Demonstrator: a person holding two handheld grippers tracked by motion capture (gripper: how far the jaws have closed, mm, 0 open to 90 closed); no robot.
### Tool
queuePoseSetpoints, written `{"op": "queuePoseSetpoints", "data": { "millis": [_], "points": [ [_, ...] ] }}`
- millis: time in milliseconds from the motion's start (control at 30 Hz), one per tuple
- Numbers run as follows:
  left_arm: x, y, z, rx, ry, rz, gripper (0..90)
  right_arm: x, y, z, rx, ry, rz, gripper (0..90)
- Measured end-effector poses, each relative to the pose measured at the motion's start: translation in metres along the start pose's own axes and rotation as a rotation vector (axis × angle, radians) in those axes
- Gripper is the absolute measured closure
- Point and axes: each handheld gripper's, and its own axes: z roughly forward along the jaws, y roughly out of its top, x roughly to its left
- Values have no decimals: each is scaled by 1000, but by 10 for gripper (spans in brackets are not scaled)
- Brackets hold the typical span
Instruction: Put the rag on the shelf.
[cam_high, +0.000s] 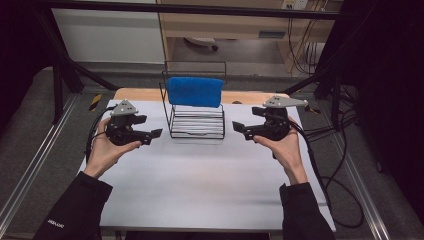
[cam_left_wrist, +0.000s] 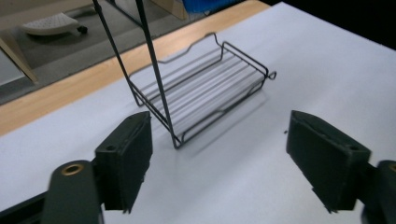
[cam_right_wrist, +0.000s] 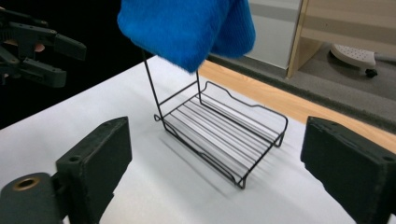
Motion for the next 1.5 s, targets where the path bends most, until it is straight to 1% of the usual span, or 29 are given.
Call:
{"op": "queuePoseSetpoints", "data": {
  "millis": [100, 200, 267, 300, 433, 533, 567, 633, 700, 733, 800, 933, 967, 1000, 1100, 1167, 1267, 1400, 1467, 1500],
  "points": [
    [-3, -15, 1, 8, 2, -1, 166, -2, -14, -5, -3, 6, 9, 74],
    [-4, -31, 3, 0, -7, -15, 124, -4, -29, -7, 6, 8, 24, 55],
    [-5, -42, 5, -5, 0, -29, 92, -5, -40, -8, 14, 9, 35, 46],
    [-5, -47, 6, -5, -3, -35, 83, -5, -46, -8, 20, 7, 40, 44],
    [-4, -67, 8, -8, -7, -55, 68, -9, -69, -8, 37, 20, 73, 28],
    [-4, -82, 8, -8, -10, -74, 68, -10, -86, -8, 63, 14, 73, 14],
    [-4, -87, 8, -16, -10, -82, 68, -10, -91, -9, 67, 13, 74, 13],
    [-3, -97, 9, -18, -11, -86, 68, -12, -101, -9, 71, 10, 76, 10],
    [-3, -106, 9, -17, -21, -89, 68, -13, -111, -10, 75, 25, 88, 8],
    [-3, -111, 9, -17, -23, -89, 68, -14, -116, -10, 84, 24, 88, 7],
    [-3, -120, 10, -7, -25, -83, 69, -16, -127, -12, 96, 25, 73, 7],
    [-3, -135, 11, 8, -25, -67, 69, -21, -146, -16, 115, 29, 98, 7],
    [-3, -139, 11, 10, -26, -67, 69, -23, -151, -17, 125, 27, 96, 7],
    [-3, -142, 11, 13, -26, -70, 69, -24, -156, -18, 134, 27, 106, 7],
    [-1, -147, 11, 21, -20, -65, 69, -28, -170, -23, 151, 25, 117, 7],
    [0, -150, 9, 12, -14, -75, 69, -30, -177, -26, 161, 12, 120, 7],
    [1, -153, 8, 5, -9, -74, 69, -32, -187, -31, 161, 12, 128, 7],
    [0, -159, 9, 20, -15, -69, 69, -34, -192, -34, 174, 2, 136, 7],
    [1, -162, 10, 28, -16, -63, 69, -34, -192, -33, 162, 0, 133, 7],
    [1, -163, 11, 30, -15, -65, 69, -34, -192, -33, 167, 2, 135, 7]
  ]
}}
